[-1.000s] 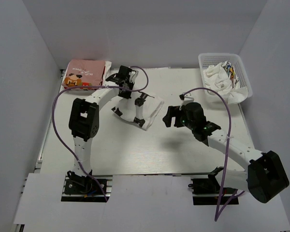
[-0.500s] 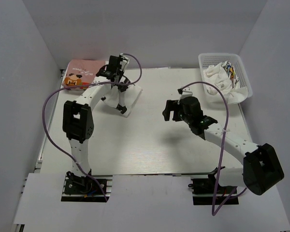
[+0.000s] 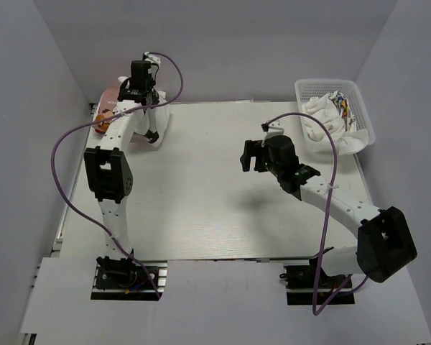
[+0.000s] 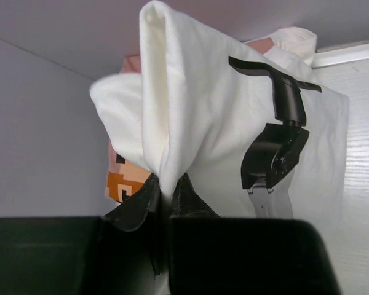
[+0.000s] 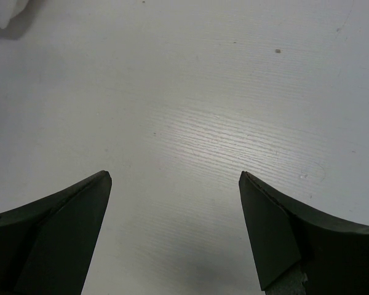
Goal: Fold and stack the t-shirts
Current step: Put the neatly folded tshirt into the corner of the board with the left arm
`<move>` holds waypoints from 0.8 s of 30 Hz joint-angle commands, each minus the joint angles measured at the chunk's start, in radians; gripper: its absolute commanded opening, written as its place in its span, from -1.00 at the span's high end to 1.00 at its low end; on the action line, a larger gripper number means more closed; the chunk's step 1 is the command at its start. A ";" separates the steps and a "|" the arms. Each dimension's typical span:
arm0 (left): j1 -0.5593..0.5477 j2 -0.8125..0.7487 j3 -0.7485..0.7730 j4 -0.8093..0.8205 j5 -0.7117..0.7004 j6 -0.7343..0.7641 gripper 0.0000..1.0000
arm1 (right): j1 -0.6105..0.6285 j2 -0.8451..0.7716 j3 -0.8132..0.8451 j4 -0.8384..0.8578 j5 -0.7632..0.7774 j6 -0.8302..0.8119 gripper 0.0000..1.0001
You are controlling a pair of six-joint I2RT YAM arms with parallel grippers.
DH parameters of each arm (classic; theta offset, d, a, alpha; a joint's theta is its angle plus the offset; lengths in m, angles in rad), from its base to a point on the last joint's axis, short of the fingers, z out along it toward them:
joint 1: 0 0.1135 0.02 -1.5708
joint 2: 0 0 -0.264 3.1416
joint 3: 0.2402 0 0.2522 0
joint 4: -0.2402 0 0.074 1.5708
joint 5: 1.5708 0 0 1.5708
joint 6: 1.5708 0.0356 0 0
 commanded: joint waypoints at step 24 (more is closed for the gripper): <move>0.248 0.134 0.171 0.187 0.119 -0.108 1.00 | 0.001 0.158 0.187 -0.013 -0.012 -0.040 -0.81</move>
